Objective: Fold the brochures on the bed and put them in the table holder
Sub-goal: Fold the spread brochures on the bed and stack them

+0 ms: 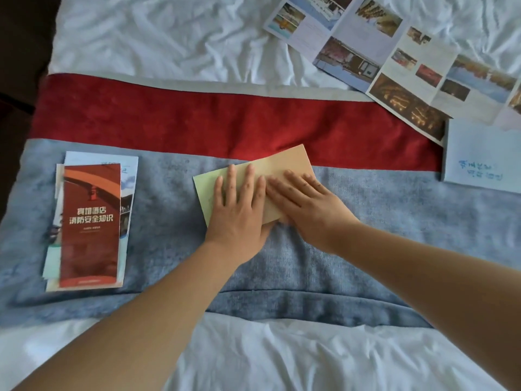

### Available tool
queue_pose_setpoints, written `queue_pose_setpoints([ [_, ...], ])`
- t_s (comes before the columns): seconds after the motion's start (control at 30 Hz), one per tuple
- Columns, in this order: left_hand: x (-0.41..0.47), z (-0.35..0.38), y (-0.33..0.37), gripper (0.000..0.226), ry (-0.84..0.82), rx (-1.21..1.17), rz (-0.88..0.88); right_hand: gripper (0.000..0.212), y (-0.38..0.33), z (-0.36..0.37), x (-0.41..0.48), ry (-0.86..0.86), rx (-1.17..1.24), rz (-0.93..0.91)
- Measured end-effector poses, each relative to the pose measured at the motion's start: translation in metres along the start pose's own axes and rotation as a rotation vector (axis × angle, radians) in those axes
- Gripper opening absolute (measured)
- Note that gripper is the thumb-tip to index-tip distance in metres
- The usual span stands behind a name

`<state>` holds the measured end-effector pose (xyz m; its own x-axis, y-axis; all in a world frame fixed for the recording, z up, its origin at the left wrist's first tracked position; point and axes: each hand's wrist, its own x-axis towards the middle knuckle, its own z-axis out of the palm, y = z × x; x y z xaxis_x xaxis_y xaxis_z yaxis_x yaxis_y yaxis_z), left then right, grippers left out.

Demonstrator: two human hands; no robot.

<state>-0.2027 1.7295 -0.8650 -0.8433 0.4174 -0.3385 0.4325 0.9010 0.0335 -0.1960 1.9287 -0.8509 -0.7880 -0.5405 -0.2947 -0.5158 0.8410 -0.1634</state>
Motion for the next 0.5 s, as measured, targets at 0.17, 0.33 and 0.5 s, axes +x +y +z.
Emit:
queue_pose_setpoints([
  [0.17, 0.0, -0.02, -0.008, 0.066, 0.056, -0.185, 0.055, 0.045, -0.011, -0.006, -0.002, 0.358, 0.033, 0.096],
  [0.33, -0.002, -0.06, -0.013, 0.058, 0.425, -0.543, 0.035, 0.046, -0.022, -0.033, 0.017, 0.677, 0.163, 0.212],
  [0.5, 0.006, -0.096, -0.022, 0.07, 0.636, -1.029, -0.018, 0.051, -0.029, -0.069, 0.042, 0.866, 0.09, 0.212],
])
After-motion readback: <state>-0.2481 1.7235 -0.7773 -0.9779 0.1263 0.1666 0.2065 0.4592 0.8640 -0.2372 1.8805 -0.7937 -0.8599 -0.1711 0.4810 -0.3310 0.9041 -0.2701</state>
